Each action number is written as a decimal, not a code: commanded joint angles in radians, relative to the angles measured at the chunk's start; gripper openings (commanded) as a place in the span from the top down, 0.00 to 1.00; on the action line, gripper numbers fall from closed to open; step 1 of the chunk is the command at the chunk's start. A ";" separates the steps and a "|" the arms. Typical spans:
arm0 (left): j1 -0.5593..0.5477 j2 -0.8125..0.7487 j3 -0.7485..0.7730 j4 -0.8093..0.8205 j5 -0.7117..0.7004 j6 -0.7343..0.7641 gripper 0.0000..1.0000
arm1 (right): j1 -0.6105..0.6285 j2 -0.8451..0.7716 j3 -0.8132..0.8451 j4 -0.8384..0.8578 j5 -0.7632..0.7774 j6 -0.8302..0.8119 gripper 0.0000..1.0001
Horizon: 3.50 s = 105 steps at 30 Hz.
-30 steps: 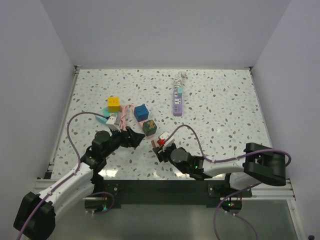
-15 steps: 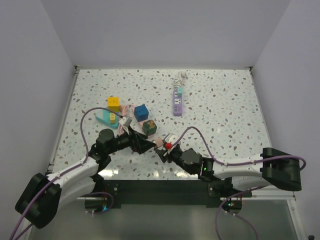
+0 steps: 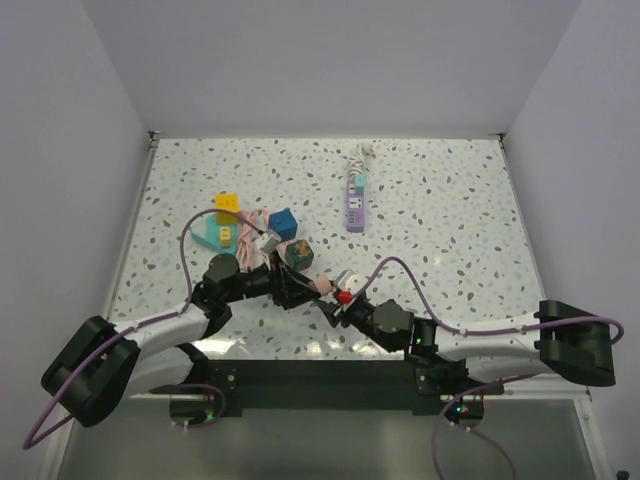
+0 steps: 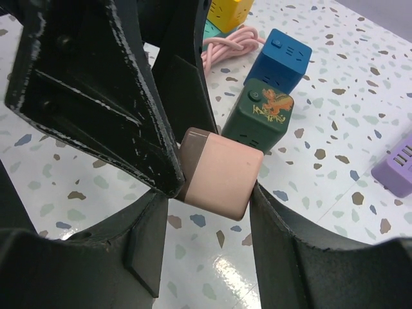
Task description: Insert the plug
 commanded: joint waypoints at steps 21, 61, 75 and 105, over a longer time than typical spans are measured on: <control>0.119 0.040 0.194 0.113 0.020 -0.002 1.00 | -0.004 -0.346 0.134 -0.097 0.040 -0.148 0.06; 0.126 -0.092 0.253 0.119 0.181 0.133 1.00 | -0.807 0.079 0.481 -0.011 -1.535 0.625 0.31; 0.126 -0.091 0.264 0.154 0.189 0.118 1.00 | -0.800 0.131 0.496 -0.054 -1.582 0.601 0.31; 0.129 -0.045 0.233 -0.002 -0.047 0.208 0.10 | -0.789 0.061 0.676 -0.517 -1.283 0.368 1.00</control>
